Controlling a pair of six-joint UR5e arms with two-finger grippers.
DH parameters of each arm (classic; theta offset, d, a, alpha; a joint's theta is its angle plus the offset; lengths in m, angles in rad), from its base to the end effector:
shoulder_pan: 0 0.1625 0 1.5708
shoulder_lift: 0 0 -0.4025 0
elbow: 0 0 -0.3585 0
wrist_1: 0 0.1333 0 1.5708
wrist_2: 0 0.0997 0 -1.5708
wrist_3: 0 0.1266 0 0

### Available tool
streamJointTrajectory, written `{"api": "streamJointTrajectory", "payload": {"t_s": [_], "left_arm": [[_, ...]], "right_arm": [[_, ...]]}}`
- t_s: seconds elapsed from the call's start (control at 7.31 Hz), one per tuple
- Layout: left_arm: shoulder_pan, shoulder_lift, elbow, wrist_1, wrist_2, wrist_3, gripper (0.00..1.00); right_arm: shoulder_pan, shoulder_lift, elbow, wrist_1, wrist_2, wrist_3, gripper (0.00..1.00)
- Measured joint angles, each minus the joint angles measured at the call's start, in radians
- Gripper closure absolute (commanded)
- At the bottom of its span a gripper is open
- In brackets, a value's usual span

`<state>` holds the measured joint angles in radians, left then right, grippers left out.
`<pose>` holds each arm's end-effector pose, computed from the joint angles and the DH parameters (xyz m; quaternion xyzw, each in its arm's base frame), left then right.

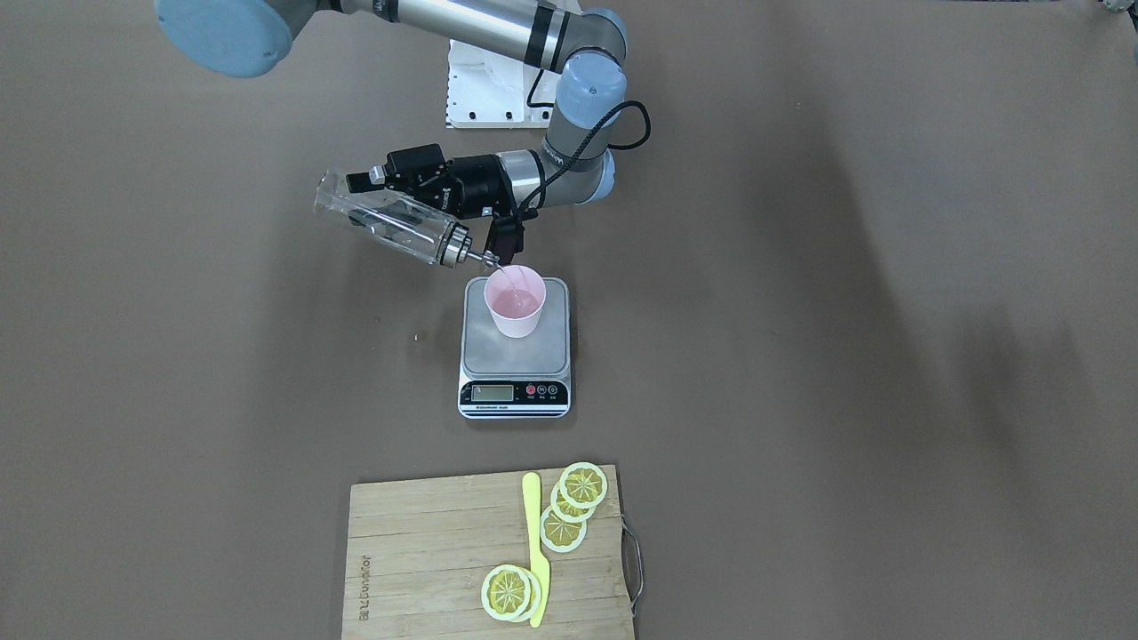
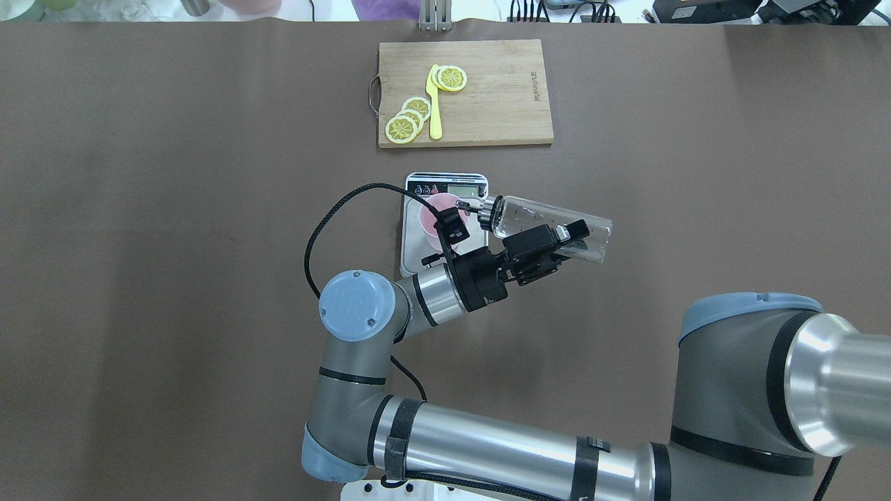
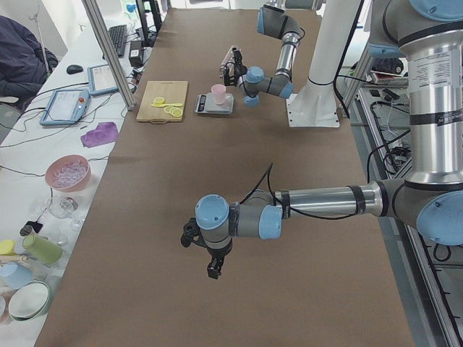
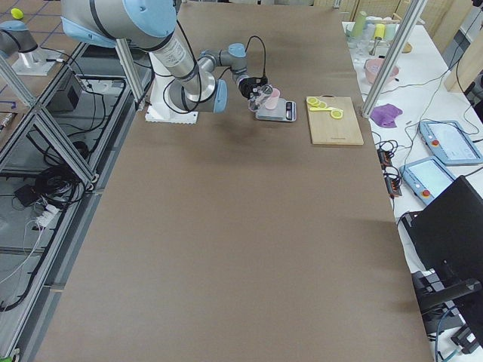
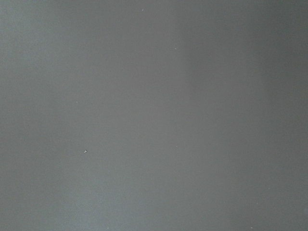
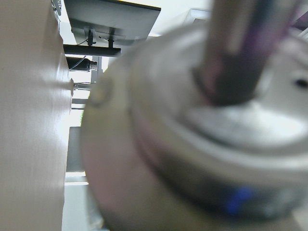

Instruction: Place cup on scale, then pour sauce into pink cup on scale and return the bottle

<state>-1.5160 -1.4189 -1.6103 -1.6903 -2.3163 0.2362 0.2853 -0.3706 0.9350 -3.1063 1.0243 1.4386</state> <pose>-0.0257 -0.3977 0.6929 0.0363 0.3624 0.1363 0.9213 -0.5629 -0.3726 0.2599 0.1404 0.4891 -0.0604 0.8587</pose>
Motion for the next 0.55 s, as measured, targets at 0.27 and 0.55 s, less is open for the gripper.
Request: {"api": "streamJointTrajectory", "payload": {"t_s": [0.27,0.55], "left_arm": [[0.0,0.0,-0.002,0.0,0.0,0.0,0.02],[0.0,0.0,-0.003,0.0,0.0,0.0,0.02]], "right_arm": [[0.002,0.004,0.01,0.005,-0.004,0.002,1.0],[0.004,0.005,0.024,0.014,-0.008,0.021,1.0]]}}
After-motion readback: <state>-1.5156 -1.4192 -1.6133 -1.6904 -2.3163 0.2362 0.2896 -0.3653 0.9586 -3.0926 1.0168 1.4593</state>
